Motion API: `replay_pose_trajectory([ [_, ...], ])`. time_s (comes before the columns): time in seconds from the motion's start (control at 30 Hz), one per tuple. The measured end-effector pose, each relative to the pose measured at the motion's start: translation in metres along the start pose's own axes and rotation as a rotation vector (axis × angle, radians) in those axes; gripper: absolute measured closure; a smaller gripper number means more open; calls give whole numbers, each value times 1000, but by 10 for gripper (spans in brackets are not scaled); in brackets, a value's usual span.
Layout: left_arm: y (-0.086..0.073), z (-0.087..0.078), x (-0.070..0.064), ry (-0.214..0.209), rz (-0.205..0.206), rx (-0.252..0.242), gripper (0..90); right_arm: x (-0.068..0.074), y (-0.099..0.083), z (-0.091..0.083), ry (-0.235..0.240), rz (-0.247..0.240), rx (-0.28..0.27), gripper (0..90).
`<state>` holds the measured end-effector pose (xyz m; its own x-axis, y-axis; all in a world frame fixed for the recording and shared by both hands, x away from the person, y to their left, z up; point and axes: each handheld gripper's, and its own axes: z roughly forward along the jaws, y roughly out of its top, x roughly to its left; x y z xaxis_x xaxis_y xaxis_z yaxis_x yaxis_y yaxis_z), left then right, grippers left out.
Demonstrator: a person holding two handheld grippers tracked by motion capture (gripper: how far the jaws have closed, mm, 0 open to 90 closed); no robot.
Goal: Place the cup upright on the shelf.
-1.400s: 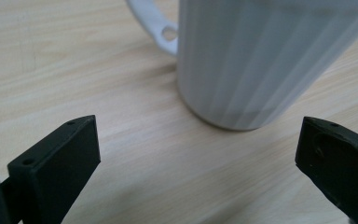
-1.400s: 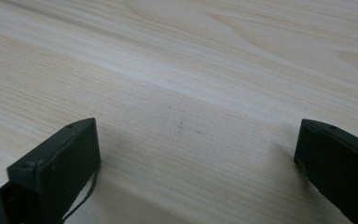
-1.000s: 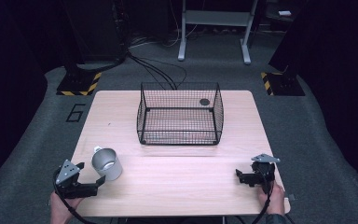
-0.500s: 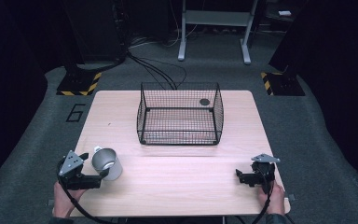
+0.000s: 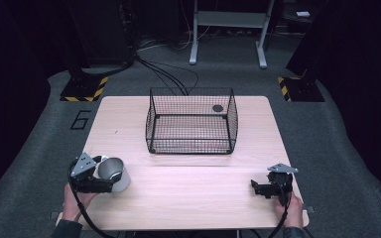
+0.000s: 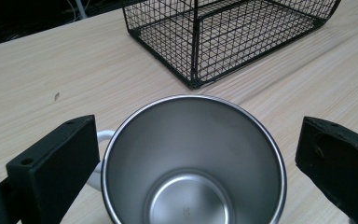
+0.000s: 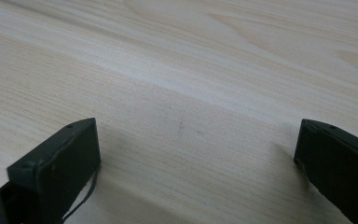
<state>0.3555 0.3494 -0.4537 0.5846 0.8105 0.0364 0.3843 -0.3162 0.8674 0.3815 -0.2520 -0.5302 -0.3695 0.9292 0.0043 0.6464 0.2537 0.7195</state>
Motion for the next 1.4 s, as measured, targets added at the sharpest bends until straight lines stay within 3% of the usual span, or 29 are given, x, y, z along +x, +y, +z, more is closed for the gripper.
replay_pose_trajectory([
  [0.47,-1,11,4,-20,2,32,4,0,0,0,0,0,-1,0],
  [0.53,-2,13,3,-5,6,25,17,0,0,0,0,0,0,0],
  [0.73,-5,12,1,17,16,13,57,0,0,0,0,0,0,0],
  [1.1,-4,10,2,-5,38,23,66,0,0,0,0,0,0,0],
  [1.4,2,5,1,-11,44,-1,66,0,0,0,0,0,0,0],
])
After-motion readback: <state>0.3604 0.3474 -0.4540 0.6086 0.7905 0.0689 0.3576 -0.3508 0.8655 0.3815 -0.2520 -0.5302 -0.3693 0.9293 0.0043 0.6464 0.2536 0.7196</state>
